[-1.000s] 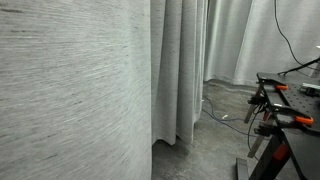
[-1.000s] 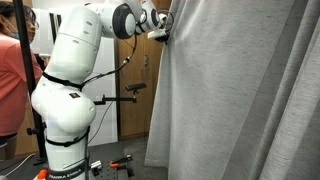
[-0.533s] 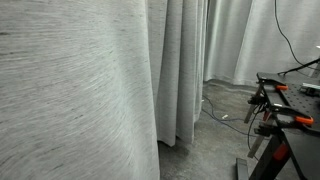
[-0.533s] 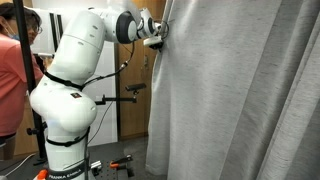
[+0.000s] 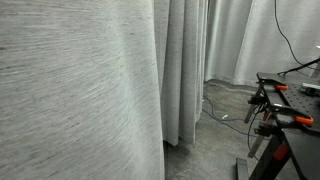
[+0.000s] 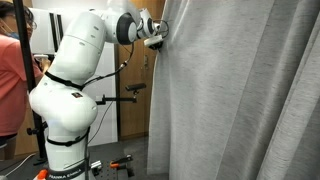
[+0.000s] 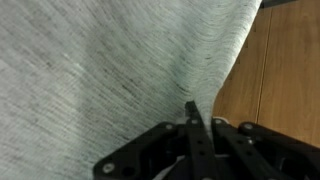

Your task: Slide the curtain to the left

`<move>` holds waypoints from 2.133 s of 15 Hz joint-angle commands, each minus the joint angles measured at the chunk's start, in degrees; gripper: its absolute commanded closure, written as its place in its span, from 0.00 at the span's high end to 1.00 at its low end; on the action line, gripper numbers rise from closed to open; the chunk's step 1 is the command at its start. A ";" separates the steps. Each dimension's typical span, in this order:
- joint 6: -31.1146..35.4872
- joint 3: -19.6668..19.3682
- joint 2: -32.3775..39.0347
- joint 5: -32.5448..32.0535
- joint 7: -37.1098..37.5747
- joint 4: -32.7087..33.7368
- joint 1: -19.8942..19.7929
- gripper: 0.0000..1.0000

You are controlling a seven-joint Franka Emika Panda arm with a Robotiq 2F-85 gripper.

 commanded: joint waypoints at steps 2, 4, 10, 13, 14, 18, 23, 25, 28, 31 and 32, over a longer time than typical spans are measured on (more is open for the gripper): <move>-3.97 0.86 4.84 1.30 -5.06 1.33 2.29 0.01; -4.20 -1.10 5.08 2.68 -7.43 2.15 3.87 0.01; -8.55 -2.61 4.77 -1.67 -7.32 3.21 4.94 0.01; -12.04 -3.99 4.41 -5.91 -3.77 3.61 6.10 0.01; -13.19 -4.55 4.36 -7.45 -2.13 3.80 6.60 0.01; -18.04 -6.12 4.32 -11.40 5.27 4.50 8.51 0.01; -23.84 -7.65 4.37 -14.66 16.32 5.43 10.89 0.01; -24.85 -8.15 4.50 -15.53 21.78 5.65 11.68 0.01; -24.66 -8.60 4.56 -16.35 29.78 5.57 12.41 0.01; -23.70 -9.26 4.67 -17.75 37.22 5.35 13.11 0.01; -23.78 -9.41 4.71 -18.23 39.40 5.31 13.33 0.01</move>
